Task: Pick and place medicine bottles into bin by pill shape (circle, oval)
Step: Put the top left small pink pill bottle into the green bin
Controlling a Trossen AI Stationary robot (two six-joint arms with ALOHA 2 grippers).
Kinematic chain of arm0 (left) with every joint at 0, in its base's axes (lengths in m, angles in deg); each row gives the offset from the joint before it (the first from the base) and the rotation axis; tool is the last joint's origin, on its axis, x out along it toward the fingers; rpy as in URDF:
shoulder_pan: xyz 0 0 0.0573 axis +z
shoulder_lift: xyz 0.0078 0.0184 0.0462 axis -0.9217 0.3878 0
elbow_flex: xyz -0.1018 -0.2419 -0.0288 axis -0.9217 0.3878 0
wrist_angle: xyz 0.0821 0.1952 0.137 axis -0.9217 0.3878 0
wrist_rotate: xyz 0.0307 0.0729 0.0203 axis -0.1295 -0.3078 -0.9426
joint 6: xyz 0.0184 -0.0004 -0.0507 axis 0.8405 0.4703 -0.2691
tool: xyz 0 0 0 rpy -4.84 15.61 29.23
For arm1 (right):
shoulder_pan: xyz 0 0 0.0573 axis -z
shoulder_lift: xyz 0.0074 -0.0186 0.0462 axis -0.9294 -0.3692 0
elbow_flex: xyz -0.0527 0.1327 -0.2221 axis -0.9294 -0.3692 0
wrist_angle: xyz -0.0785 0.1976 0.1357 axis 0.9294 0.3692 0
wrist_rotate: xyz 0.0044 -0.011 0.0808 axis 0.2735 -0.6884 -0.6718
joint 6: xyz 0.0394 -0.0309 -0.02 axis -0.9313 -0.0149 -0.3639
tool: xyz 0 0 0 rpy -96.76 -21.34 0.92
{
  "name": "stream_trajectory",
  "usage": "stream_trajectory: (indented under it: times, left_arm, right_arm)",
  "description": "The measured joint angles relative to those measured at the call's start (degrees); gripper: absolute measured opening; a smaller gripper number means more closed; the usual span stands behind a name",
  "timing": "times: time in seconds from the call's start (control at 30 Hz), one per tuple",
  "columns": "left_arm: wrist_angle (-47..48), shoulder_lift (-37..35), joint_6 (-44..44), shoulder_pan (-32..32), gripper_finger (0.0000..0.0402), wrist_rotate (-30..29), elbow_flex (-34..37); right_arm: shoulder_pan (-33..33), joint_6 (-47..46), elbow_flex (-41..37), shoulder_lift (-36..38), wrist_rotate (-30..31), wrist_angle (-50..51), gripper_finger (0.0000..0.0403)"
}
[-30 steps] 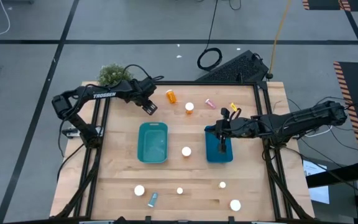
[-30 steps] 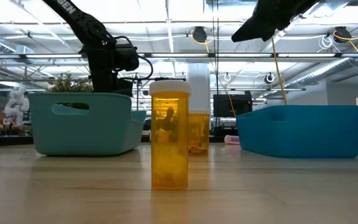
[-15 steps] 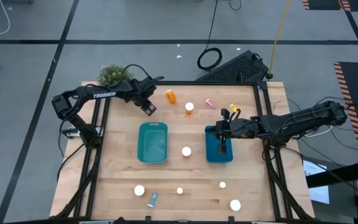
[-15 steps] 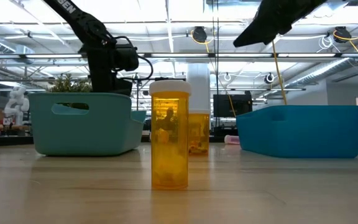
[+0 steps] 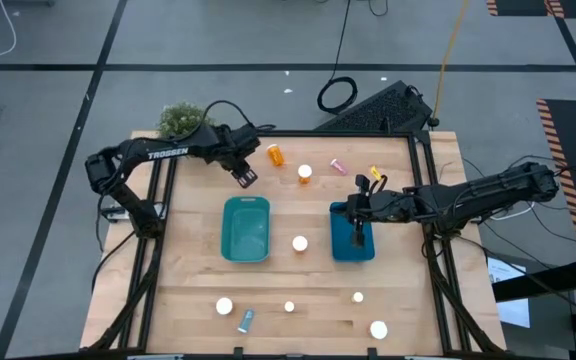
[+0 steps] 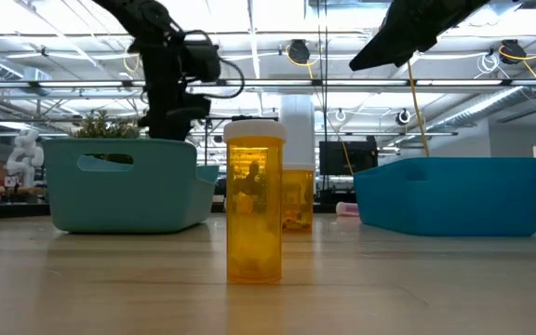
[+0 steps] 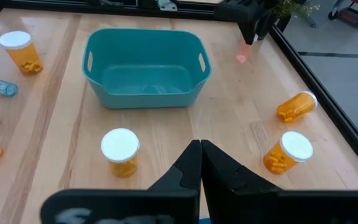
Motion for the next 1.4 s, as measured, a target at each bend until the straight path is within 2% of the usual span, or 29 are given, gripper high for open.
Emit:
stream_trajectory:
  times: [0.27,0.5,0.83,1.03,1.2,1.4]
  left_arm:
    - [11.2,0.0,-1.0,-6.0,0.0124,-4.5,-10.2]
    - [15.2,0.0,-1.3,-13.3,0.0124,-4.5,-15.0]
    - [15.8,0.0,-4.1,-26.8,0.0124,-4.7,-15.0]
    - [14.7,0.0,-5.6,-34.4,0.0124,-10.5,-14.7]
    - [12.1,0.0,-4.9,-36.9,0.0124,-12.3,-12.0]
    - [5.7,0.0,-4.2,-35.7,0.0124,-12.3,-5.5]
  right_arm:
    - [0.0,-0.1,0.0,0.0,-0.2,0.0,0.0]
    - [0.0,-0.8,0.0,0.0,-3.4,0.1,0.0]
    - [-1.5,-1.8,0.0,0.0,-4.6,1.5,0.0]
    - [-2.4,-2.8,0.0,0.0,-4.5,1.3,0.0]
    - [-2.4,-3.3,0.0,0.0,-4.5,1.2,0.0]
    - [-2.5,-5.4,0.0,0.0,-4.5,0.9,0.0]
